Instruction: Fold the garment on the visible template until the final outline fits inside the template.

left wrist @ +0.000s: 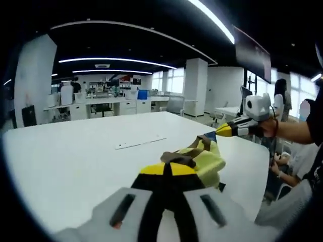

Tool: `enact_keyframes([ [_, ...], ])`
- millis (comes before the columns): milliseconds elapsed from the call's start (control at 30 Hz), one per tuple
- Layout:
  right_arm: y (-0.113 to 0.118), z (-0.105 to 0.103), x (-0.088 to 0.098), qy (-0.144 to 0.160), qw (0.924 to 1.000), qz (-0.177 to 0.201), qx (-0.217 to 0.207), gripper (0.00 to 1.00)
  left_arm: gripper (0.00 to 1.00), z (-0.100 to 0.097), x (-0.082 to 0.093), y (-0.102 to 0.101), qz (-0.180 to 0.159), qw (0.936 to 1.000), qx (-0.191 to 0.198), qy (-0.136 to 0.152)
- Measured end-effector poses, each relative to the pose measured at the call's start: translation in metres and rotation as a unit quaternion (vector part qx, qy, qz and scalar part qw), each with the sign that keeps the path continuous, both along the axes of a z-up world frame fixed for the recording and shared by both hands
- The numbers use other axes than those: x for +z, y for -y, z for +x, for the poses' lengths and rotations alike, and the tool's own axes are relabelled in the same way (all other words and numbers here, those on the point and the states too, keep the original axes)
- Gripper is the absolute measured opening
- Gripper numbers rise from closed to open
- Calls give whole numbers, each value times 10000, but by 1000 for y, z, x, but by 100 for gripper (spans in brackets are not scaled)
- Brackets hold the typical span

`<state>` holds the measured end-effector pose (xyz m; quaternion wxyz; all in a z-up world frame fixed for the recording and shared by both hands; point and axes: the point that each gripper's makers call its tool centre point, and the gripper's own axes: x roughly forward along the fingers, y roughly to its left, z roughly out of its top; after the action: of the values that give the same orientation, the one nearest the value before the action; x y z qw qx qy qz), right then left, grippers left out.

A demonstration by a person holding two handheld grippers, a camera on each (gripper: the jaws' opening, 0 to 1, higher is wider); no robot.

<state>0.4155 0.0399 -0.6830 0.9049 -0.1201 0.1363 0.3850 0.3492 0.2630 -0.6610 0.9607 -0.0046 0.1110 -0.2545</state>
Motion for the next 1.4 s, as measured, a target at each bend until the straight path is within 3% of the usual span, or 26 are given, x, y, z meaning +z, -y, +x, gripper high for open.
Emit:
enact_keyframes([
  [267,3,29,3,40,9993,85,-351,0,0,38,8,-14,-147,9994,294,116],
  [367,2,41,-4,84,9985,-78,-536,0,0,53,7,-18,-189,9991,362,130],
  [433,-1,50,-10,35,9983,-100,-578,0,0,65,5,-21,-391,9981,482,57],
  [567,-4,74,-17,-84,9967,55,-802,0,0,86,-1,-27,-479,9971,597,16],
  [800,-5,108,-34,-208,9933,-11,-1133,0,0,126,-32,-35,-292,9964,767,-204],
  [900,-5,118,-44,-271,9923,-91,-1205,0,0,135,-41,-34,-484,9952,773,-345],
  [1067,-6,131,-61,-358,9902,-214,-1335,0,0,151,-61,-39,-133,9948,914,-426],
  [1400,-4,161,-98,-760,9795,-150,-1861,0,0,185,-110,-49,11,9898,1175,-800],
])
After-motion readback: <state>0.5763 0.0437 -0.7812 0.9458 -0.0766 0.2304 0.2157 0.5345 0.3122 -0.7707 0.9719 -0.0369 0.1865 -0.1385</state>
